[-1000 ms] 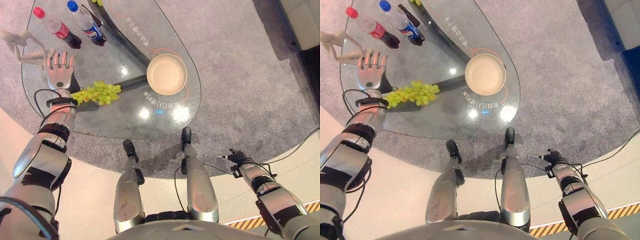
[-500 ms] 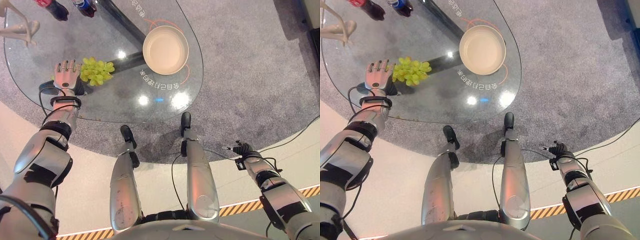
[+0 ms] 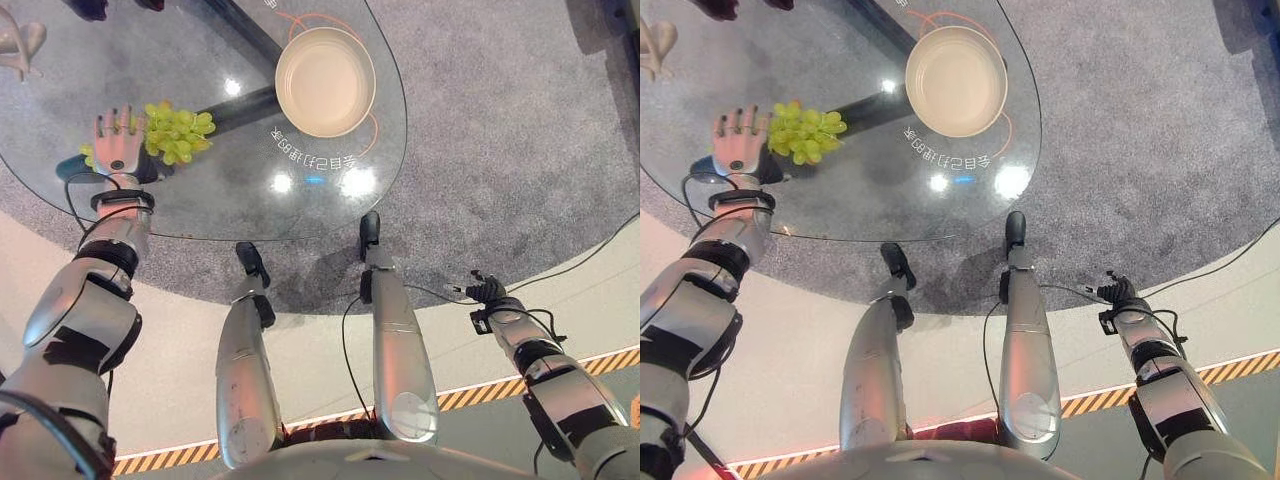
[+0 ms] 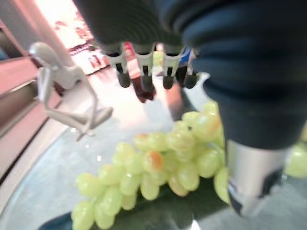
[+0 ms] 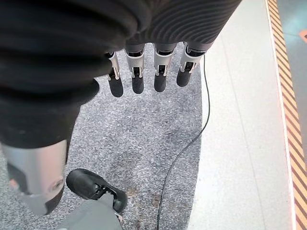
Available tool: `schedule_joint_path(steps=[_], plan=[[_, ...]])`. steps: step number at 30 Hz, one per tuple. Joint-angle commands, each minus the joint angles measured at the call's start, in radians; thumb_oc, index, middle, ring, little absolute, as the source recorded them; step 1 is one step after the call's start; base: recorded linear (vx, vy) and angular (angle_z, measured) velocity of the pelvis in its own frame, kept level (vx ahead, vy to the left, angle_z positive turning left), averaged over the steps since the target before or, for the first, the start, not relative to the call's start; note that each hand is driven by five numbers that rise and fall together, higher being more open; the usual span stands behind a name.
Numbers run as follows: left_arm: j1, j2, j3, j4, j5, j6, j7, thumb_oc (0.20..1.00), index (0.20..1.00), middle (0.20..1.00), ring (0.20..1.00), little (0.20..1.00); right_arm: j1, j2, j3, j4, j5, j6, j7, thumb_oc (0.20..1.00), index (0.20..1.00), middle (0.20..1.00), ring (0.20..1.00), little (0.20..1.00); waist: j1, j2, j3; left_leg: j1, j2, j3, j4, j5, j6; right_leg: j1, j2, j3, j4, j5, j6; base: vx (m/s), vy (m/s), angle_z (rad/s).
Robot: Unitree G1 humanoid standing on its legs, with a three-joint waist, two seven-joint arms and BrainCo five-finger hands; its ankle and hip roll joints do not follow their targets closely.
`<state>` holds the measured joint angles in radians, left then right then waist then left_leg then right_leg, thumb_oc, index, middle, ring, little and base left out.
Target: Pick up fruits into the plate
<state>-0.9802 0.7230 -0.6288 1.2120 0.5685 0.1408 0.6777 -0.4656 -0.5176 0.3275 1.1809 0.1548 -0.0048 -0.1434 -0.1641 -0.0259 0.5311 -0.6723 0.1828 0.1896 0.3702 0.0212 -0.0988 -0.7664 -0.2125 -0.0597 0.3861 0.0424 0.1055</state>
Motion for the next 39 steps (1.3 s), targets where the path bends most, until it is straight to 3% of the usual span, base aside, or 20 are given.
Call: schedule_joint_path(steps=[1, 8, 10, 11, 15, 17, 23, 24, 29, 39], plan=[[-0.035, 0.103, 0.085, 0.044, -0.060, 0.037, 0.072, 1.000, 1.000, 1.000, 1.000, 1.000, 0.126, -0.053, 0.014, -0.034, -0.003, -0.021, -0.012, 1.000, 1.000, 1.000, 1.000, 1.000, -0.004, -0.035, -0.011, -0.096, -0.066, 0.004, 0.156, -0.109, 0.028, -0.011, 0.084, -0.038, 0.046, -0.057, -0.043, 0.04, -0.014, -0.01], [-0.070, 0.113, 0.105, 0.053, -0.135, 0.045, 0.064, 1.000, 1.000, 1.000, 1.000, 1.000, 0.177, -0.037, 0.020, -0.061, 0.013, -0.033, -0.020, 1.000, 1.000, 1.000, 1.000, 1.000, -0.009, -0.044, -0.011, -0.116, -0.071, -0.008, 0.170, -0.117, 0.032, -0.030, 0.090, -0.031, 0.052, -0.055, -0.044, 0.04, -0.008, 0.01], [-0.087, 0.114, 0.095, 0.067, -0.144, 0.039, 0.012, 1.000, 1.000, 1.000, 1.000, 1.000, 0.187, -0.039, 0.019, -0.069, 0.017, -0.039, -0.027, 1.000, 1.000, 1.000, 1.000, 1.000, -0.014, -0.047, -0.011, -0.127, -0.070, -0.011, 0.178, -0.120, 0.032, -0.039, 0.092, -0.029, 0.057, -0.054, -0.045, 0.08, 0.006, 0.03], [-0.089, 0.113, 0.088, 0.075, -0.141, 0.031, -0.003, 1.000, 1.000, 1.000, 1.000, 1.000, 0.190, -0.040, 0.020, -0.069, 0.016, -0.041, -0.029, 1.000, 1.000, 1.000, 1.000, 1.000, -0.012, -0.045, -0.011, -0.118, -0.065, -0.020, 0.195, -0.157, 0.024, -0.030, 0.097, -0.026, 0.074, -0.086, -0.038, 0.12, 0.014, 0.02], [-0.105, 0.108, 0.051, 0.092, -0.126, -0.011, -0.088, 1.000, 1.000, 1.000, 1.000, 1.000, 0.196, -0.049, 0.018, -0.092, 0.013, -0.048, -0.045, 1.000, 1.000, 1.000, 1.000, 1.000, -0.020, -0.047, -0.011, -0.137, -0.063, -0.024, 0.203, -0.158, 0.026, -0.047, 0.101, -0.021, 0.079, -0.081, -0.038, 0.05, 0.009, -0.02], [-0.108, 0.106, 0.040, 0.094, -0.124, -0.002, -0.108, 1.000, 1.000, 1.000, 1.000, 1.000, 0.194, -0.054, 0.017, -0.109, 0.016, -0.041, -0.050, 1.000, 1.000, 1.000, 1.000, 1.000, -0.021, -0.048, -0.011, -0.143, -0.065, -0.026, 0.204, -0.159, 0.026, -0.054, 0.102, -0.018, 0.079, -0.079, -0.038, 0.00, 0.000, 0.00], [-0.115, 0.103, -0.030, 0.112, -0.131, -0.024, -0.289, 1.000, 1.000, 1.000, 1.000, 1.000, 0.184, -0.087, 0.011, -0.182, 0.032, -0.046, -0.061, 1.000, 1.000, 1.000, 1.000, 1.000, -0.031, -0.052, -0.011, -0.168, -0.070, -0.029, 0.208, -0.156, 0.029, -0.078, 0.107, -0.018, 0.080, -0.068, -0.037, 0.00, 0.000, 0.00], [-0.106, 0.097, -0.045, 0.112, -0.140, -0.029, -0.369, 1.000, 1.000, 1.000, 1.000, 1.000, 0.182, -0.093, 0.011, -0.208, 0.028, -0.042, -0.066, 1.000, 1.000, 1.000, 1.000, 1.000, -0.034, -0.051, -0.011, -0.172, -0.070, -0.028, 0.208, -0.155, 0.029, -0.084, 0.106, -0.018, 0.080, -0.065, -0.036, 0.00, 0.000, 0.00], [-0.077, 0.085, -0.083, 0.100, -0.145, 0.000, -0.551, 1.000, 1.000, 1.000, 1.000, 1.000, 0.193, -0.122, 0.000, -0.298, 0.012, -0.027, -0.073, 1.000, 1.000, 1.000, 1.000, 1.000, -0.047, -0.045, -0.011, -0.175, -0.071, -0.017, 0.200, -0.151, 0.028, -0.092, 0.103, -0.017, 0.071, -0.058, -0.030, 0.00, 0.000, 0.00], [-0.051, 0.097, -0.076, 0.130, -0.080, 0.081, -0.501, 1.000, 1.000, 1.000, 1.000, 1.000, 0.191, -0.163, -0.012, -0.388, 0.033, -0.012, -0.064, 1.000, 1.000, 1.000, 1.000, 1.000, -0.059, -0.049, -0.011, -0.181, -0.060, -0.007, 0.212, -0.151, 0.022, -0.099, 0.099, -0.020, 0.075, -0.057, -0.030, 0.00, 0.008, -0.02]])
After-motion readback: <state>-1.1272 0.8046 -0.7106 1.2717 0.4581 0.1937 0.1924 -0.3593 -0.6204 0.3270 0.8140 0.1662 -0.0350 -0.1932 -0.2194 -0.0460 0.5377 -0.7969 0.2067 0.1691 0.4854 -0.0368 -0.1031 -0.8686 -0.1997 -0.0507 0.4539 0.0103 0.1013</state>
